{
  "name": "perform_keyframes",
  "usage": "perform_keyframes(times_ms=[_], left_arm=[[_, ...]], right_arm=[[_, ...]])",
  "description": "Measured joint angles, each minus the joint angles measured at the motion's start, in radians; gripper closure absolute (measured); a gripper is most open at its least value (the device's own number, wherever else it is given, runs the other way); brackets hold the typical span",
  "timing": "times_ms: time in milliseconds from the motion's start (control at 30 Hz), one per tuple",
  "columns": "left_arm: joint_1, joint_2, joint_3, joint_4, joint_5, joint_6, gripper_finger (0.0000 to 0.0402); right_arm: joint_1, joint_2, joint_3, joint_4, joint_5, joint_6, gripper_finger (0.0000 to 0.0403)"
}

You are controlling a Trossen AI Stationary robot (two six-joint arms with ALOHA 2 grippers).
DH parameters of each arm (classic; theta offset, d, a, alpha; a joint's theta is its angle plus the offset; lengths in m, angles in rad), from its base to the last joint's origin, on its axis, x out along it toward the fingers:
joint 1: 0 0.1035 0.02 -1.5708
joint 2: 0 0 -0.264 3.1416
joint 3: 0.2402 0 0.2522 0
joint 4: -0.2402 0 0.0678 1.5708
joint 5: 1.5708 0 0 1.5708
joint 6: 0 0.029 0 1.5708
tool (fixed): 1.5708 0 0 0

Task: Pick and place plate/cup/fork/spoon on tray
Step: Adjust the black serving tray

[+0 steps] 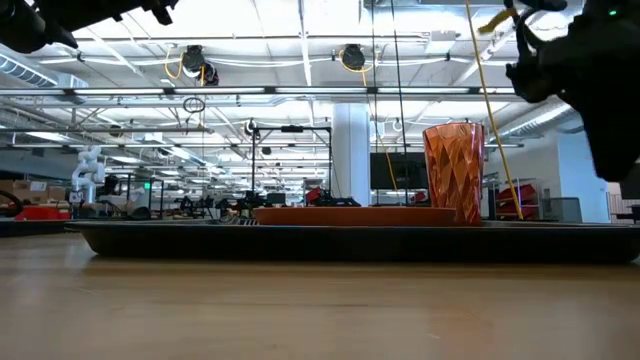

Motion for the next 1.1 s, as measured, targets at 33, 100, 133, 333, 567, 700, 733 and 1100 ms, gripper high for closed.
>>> perform_keyframes(times_ms=[33, 100, 133, 333, 567, 700, 733, 1100], left_arm=[[0.0, 0.0, 0.0, 0.0, 0.0, 0.0, 0.0259], [0.0, 0.0, 0.0, 0.0, 0.0, 0.0, 0.0259], [0.0, 0.0, 0.0, 0.0, 0.0, -0.001, 0.0259], [0.0, 0.0, 0.0, 0.0, 0.0, -0.008, 0.0259], [0.0, 0.0, 0.0, 0.0, 0.0, -0.01, 0.0259], [0.0, 0.0, 0.0, 0.0, 0.0, -0.01, 0.0259], [0.0, 0.0, 0.0, 0.0, 0.0, -0.01, 0.0259], [0.0, 0.0, 0.0, 0.001, 0.0, -0.005, 0.0259]], right_arm=[[0.0, -0.014, 0.0, -0.004, 0.024, 0.011, 0.0294], [0.0, -0.034, 0.0, -0.008, 0.066, 0.031, 0.0279], [0.0, -0.04, 0.0, -0.01, 0.077, 0.035, 0.0273], [0.0, -0.041, -0.042, 0.024, 0.1, 0.038, 0.0244], [0.0, -0.041, -0.149, 0.169, 0.098, 0.055, 0.0223], [0.0, -0.041, -0.189, 0.241, 0.1, 0.053, 0.0223], [0.0, -0.041, -0.198, 0.255, 0.1, 0.054, 0.0223], [0.0, -0.041, -0.284, 0.401, 0.101, 0.055, 0.0222]])
